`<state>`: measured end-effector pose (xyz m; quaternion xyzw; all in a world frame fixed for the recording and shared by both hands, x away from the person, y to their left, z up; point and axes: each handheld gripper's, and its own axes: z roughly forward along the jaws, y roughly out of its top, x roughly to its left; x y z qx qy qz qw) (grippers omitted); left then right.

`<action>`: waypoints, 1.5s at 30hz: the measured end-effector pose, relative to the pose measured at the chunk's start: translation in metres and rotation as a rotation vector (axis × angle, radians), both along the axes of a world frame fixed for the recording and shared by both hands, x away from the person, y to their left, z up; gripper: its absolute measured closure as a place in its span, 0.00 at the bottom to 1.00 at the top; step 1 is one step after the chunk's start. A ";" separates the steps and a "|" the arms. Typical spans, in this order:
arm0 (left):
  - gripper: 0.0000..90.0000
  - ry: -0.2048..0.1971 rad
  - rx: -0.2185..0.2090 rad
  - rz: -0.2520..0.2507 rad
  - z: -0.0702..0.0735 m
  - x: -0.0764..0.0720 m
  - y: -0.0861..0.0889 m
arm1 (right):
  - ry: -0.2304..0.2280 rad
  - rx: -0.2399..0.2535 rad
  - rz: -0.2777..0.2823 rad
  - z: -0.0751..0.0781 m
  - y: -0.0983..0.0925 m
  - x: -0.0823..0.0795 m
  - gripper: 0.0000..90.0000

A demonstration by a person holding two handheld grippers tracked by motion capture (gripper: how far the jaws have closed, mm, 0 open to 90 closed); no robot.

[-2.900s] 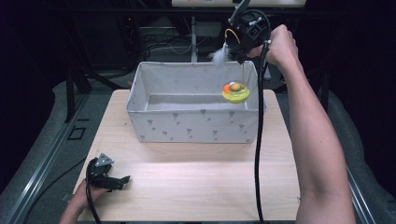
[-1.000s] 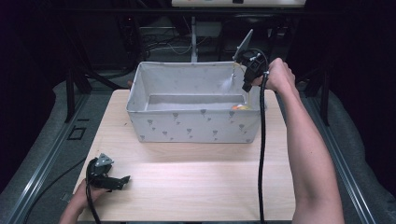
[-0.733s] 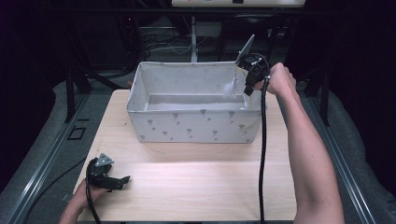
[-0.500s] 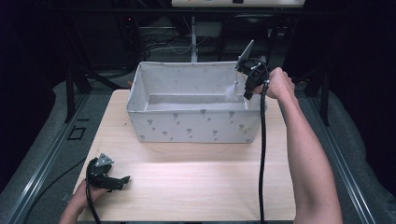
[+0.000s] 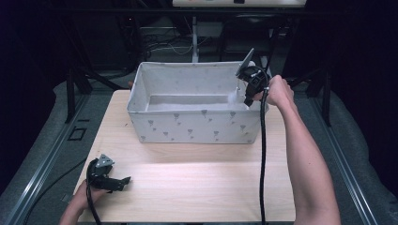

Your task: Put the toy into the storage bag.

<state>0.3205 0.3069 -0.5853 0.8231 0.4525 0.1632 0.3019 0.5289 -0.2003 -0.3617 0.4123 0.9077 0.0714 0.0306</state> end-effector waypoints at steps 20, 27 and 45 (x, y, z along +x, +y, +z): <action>0.00 0.005 0.003 -0.006 0.000 0.000 0.001 | 0.029 0.007 -0.041 -0.010 -0.008 0.001 0.92; 0.00 0.005 0.004 -0.006 0.000 0.000 0.001 | -0.019 0.038 -0.048 0.006 -0.013 -0.003 0.80; 0.00 0.002 0.002 -0.001 0.000 0.000 0.000 | -0.159 0.145 0.012 0.061 0.004 -0.039 0.33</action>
